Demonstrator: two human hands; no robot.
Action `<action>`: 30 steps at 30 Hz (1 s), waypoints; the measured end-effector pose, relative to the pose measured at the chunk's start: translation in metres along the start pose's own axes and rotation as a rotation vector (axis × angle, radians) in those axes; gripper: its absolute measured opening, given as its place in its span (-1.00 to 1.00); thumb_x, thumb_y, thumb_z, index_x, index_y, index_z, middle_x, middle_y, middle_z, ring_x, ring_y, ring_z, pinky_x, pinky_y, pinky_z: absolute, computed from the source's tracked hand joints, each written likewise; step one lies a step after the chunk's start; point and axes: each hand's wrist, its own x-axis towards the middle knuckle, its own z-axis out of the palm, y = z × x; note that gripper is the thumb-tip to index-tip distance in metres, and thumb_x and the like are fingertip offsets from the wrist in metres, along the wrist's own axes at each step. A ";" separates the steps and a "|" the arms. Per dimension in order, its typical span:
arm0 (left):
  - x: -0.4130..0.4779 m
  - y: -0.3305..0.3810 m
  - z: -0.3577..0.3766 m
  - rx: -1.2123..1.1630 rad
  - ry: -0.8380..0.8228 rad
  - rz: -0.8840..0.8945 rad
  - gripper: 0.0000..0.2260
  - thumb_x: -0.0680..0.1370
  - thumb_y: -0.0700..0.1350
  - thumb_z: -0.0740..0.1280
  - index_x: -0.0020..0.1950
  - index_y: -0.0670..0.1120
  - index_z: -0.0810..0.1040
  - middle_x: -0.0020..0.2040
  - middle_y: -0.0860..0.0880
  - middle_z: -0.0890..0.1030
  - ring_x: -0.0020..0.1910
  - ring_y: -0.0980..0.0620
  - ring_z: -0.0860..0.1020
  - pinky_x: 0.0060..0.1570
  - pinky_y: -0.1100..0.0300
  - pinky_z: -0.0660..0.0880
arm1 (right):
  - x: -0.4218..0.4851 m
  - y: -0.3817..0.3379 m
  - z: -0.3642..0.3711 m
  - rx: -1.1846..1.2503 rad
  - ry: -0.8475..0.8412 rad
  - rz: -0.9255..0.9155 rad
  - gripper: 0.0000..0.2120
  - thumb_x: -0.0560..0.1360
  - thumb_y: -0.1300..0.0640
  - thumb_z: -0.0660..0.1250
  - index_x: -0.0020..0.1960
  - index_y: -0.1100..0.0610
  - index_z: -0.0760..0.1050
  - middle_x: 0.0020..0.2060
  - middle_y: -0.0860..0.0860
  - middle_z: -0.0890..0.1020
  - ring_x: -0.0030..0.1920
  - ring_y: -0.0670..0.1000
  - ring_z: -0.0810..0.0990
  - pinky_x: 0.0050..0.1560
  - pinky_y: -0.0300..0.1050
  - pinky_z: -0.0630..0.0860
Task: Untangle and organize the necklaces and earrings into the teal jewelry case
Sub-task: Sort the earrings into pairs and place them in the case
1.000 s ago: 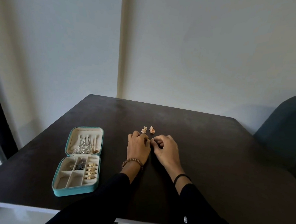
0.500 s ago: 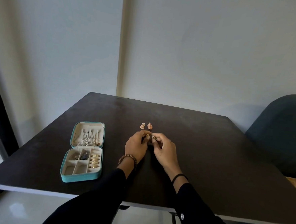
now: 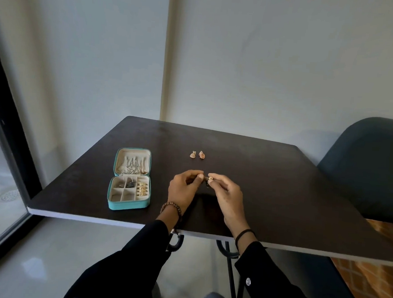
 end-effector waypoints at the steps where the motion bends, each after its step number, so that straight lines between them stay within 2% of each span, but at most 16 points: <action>1: -0.005 0.002 -0.003 -0.071 0.001 -0.033 -0.84 0.57 -0.01 0.38 0.11 0.05 0.69 -0.04 0.12 0.71 0.03 0.19 0.64 0.22 0.06 0.55 | -0.004 -0.001 -0.001 0.022 0.000 0.005 -0.83 0.59 0.12 0.39 0.15 -0.01 0.69 0.02 -0.14 0.73 0.08 -0.21 0.67 0.11 -0.28 0.55; 3: -0.012 0.005 -0.008 -0.195 -0.008 -0.112 -0.80 0.57 0.09 0.36 0.06 0.06 0.71 -0.02 0.08 0.71 0.07 0.12 0.63 0.27 0.02 0.51 | -0.010 -0.002 -0.002 0.075 0.004 0.030 -0.83 0.61 0.11 0.36 0.14 -0.01 0.70 0.01 -0.12 0.74 0.09 -0.17 0.68 0.20 -0.19 0.58; 6: -0.020 0.012 -0.012 -0.294 -0.028 -0.194 -0.62 0.57 0.26 0.23 0.00 0.06 0.74 0.04 0.00 0.71 0.09 0.06 0.63 0.32 -0.01 0.46 | -0.018 -0.006 -0.003 0.153 -0.004 0.095 -0.78 0.64 0.02 0.29 0.15 -0.02 0.70 0.04 -0.08 0.75 0.13 -0.12 0.68 0.31 -0.06 0.54; 10: -0.030 0.022 -0.015 -0.321 -0.054 -0.207 -0.51 0.67 0.18 0.06 0.02 -0.01 0.74 -0.06 0.03 0.74 0.04 0.05 0.65 0.31 -0.03 0.44 | -0.028 -0.009 -0.005 0.159 -0.016 0.160 -0.64 0.69 -0.10 0.15 0.21 -0.02 0.68 0.10 -0.07 0.74 0.15 -0.11 0.67 0.41 0.04 0.46; 14: -0.035 0.025 -0.018 -0.370 -0.073 -0.229 -0.52 0.68 0.11 0.08 0.03 -0.11 0.73 -0.07 -0.05 0.74 0.05 -0.04 0.65 0.28 -0.04 0.47 | -0.036 -0.010 -0.007 0.131 -0.024 0.177 -0.59 0.69 -0.15 0.09 0.20 -0.07 0.69 0.12 -0.08 0.73 0.17 -0.09 0.67 0.44 0.13 0.42; 17: -0.035 0.025 -0.021 -0.374 -0.091 -0.260 -0.56 0.67 0.08 0.13 0.02 -0.12 0.73 -0.07 -0.07 0.74 0.05 -0.08 0.65 0.23 0.01 0.50 | -0.040 -0.013 -0.008 0.109 -0.035 0.179 -0.66 0.67 -0.11 0.16 0.17 -0.08 0.70 0.11 -0.08 0.73 0.15 -0.08 0.68 0.39 0.05 0.48; 20: -0.038 0.021 -0.024 -0.314 -0.124 -0.279 -0.62 0.53 0.18 0.29 0.01 -0.08 0.73 -0.06 -0.04 0.73 0.04 -0.03 0.65 0.22 0.00 0.51 | -0.045 -0.021 -0.009 0.061 -0.070 0.123 -0.83 0.62 0.01 0.33 0.12 -0.09 0.69 0.03 -0.13 0.73 0.11 -0.10 0.69 0.12 -0.25 0.58; 21: -0.040 0.020 -0.025 -0.289 -0.134 -0.273 -0.62 0.47 0.19 0.36 0.03 -0.09 0.71 -0.03 -0.04 0.73 0.04 -0.01 0.65 0.22 0.01 0.52 | -0.047 -0.022 -0.010 0.042 -0.090 0.091 -0.84 0.61 0.04 0.37 0.14 -0.07 0.68 0.03 -0.13 0.74 0.11 -0.11 0.69 0.09 -0.28 0.58; 23: -0.044 0.019 -0.028 -0.199 -0.169 -0.199 -0.70 0.50 0.04 0.42 0.13 -0.11 0.68 0.08 -0.07 0.70 0.05 0.07 0.64 0.16 0.18 0.56 | -0.050 -0.024 -0.011 0.006 -0.128 0.043 -0.80 0.59 0.06 0.41 0.21 -0.02 0.67 0.04 -0.14 0.74 0.12 -0.17 0.68 0.12 -0.28 0.57; 25: -0.046 0.021 -0.031 -0.019 -0.177 -0.078 -0.73 0.56 -0.11 0.41 0.24 -0.12 0.64 0.13 -0.05 0.68 0.01 0.18 0.62 0.02 0.40 0.54 | -0.051 -0.026 -0.009 -0.031 -0.143 0.028 -0.76 0.58 0.03 0.42 0.25 -0.01 0.65 0.05 -0.17 0.74 0.13 -0.22 0.66 0.11 -0.33 0.53; 28: -0.046 0.029 -0.040 0.115 -0.110 0.008 -0.72 0.56 -0.16 0.41 0.27 -0.12 0.61 0.12 -0.04 0.68 0.00 0.17 0.61 0.05 0.39 0.51 | -0.051 -0.033 0.000 -0.068 -0.146 0.000 -0.75 0.58 0.04 0.43 0.25 -0.01 0.64 0.06 -0.15 0.74 0.14 -0.23 0.66 0.10 -0.37 0.52; 30: -0.045 0.037 -0.050 0.137 -0.072 0.037 -0.75 0.55 -0.18 0.42 0.23 -0.12 0.63 0.09 -0.04 0.69 -0.02 0.17 0.61 0.00 0.41 0.52 | -0.049 -0.040 0.008 -0.064 -0.143 -0.029 -0.77 0.58 0.08 0.43 0.24 0.00 0.65 0.06 -0.11 0.74 0.13 -0.20 0.67 0.13 -0.32 0.56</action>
